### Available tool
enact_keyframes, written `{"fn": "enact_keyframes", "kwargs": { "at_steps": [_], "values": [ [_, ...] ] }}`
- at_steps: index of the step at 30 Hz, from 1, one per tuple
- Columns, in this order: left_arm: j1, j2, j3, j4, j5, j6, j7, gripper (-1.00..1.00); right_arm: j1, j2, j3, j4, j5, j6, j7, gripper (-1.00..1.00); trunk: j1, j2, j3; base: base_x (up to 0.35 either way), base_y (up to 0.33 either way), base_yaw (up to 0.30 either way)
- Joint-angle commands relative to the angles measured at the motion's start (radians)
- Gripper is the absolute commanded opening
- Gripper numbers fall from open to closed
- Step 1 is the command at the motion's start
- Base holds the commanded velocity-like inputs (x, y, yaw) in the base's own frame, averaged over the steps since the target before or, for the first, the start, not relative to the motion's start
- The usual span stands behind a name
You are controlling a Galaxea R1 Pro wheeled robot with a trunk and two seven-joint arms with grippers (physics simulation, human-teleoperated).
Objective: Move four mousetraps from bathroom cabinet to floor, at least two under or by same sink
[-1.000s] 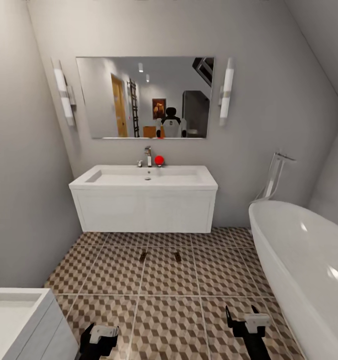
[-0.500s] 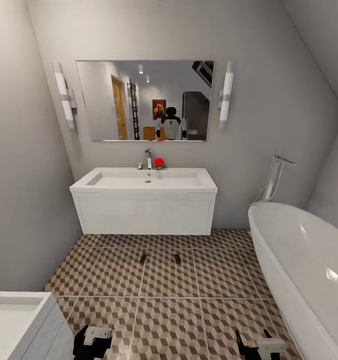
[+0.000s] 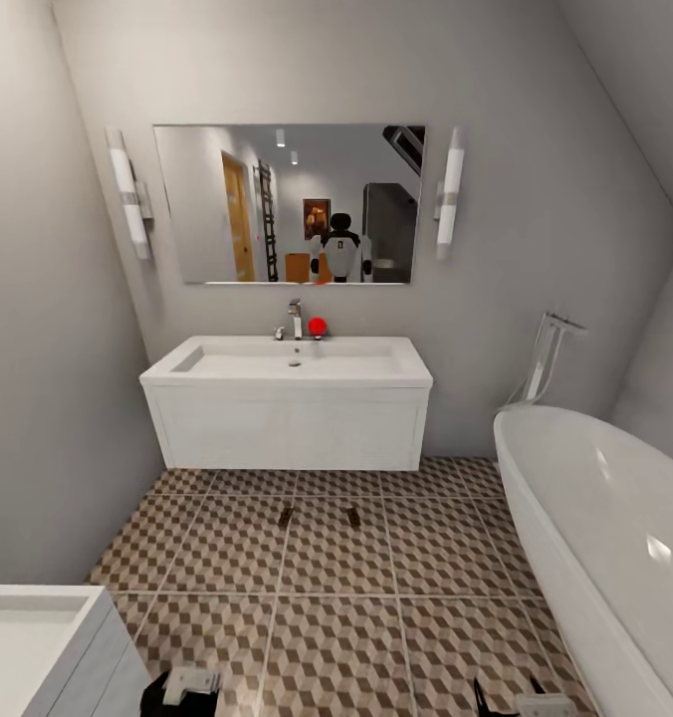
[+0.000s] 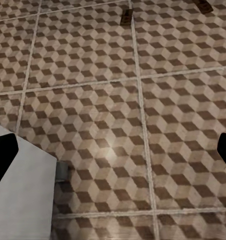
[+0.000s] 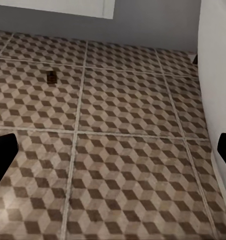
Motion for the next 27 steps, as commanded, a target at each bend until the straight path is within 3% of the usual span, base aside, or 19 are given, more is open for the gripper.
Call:
{"fn": "enact_keyframes", "kwargs": {
  "at_steps": [1, 7, 8, 12, 13, 17, 20, 27],
  "values": [
    [-0.001, -0.001, -0.008, 0.003, 0.003, 0.006, 0.004, 1.00, -0.001, 0.000, 0.006, 0.000, 0.001, 0.002, -0.008, 1.00, 0.000, -0.001, -0.001, 0.000, 0.000, 0.000],
    [0.000, 0.000, -0.008, 0.005, 0.003, 0.180, 0.000, 1.00, 0.000, 0.001, 0.006, 0.000, 0.001, 0.015, -0.008, 1.00, 0.000, -0.001, -0.001, 0.000, 0.000, 0.000],
    [0.002, 0.002, -0.008, 0.005, 0.003, 0.233, -0.001, 1.00, 0.000, 0.001, 0.006, 0.000, 0.001, 0.016, -0.008, 1.00, 0.000, -0.001, -0.001, 0.000, 0.000, 0.000],
    [0.014, 0.007, -0.008, 0.006, 0.003, 0.299, -0.002, 1.00, 0.001, 0.001, 0.006, 0.000, 0.001, 0.017, -0.008, 1.00, 0.000, -0.001, -0.001, 0.000, 0.000, 0.000],
    [0.045, 0.013, -0.008, 0.005, 0.003, 0.325, -0.001, 1.00, 0.001, 0.001, 0.006, 0.000, 0.001, 0.018, -0.008, 1.00, 0.000, -0.001, -0.001, 0.000, 0.000, 0.000],
    [0.084, 0.031, -0.008, 0.006, 0.003, 0.337, -0.001, 1.00, 0.000, 0.001, 0.006, 0.000, 0.001, 0.018, -0.008, 1.00, 0.000, -0.001, -0.001, 0.000, 0.000, 0.000],
    [0.148, 0.047, -0.008, 0.005, 0.004, 0.342, -0.001, 1.00, 0.000, 0.001, 0.006, 0.000, 0.001, 0.019, -0.008, 1.00, 0.000, -0.001, -0.001, 0.000, 0.000, 0.000],
    [0.245, 0.053, -0.008, 0.005, 0.003, 0.341, -0.005, 1.00, 0.000, 0.001, 0.006, 0.000, 0.001, 0.019, -0.008, 1.00, 0.000, -0.001, -0.001, 0.000, 0.000, 0.000]
  ]
}}
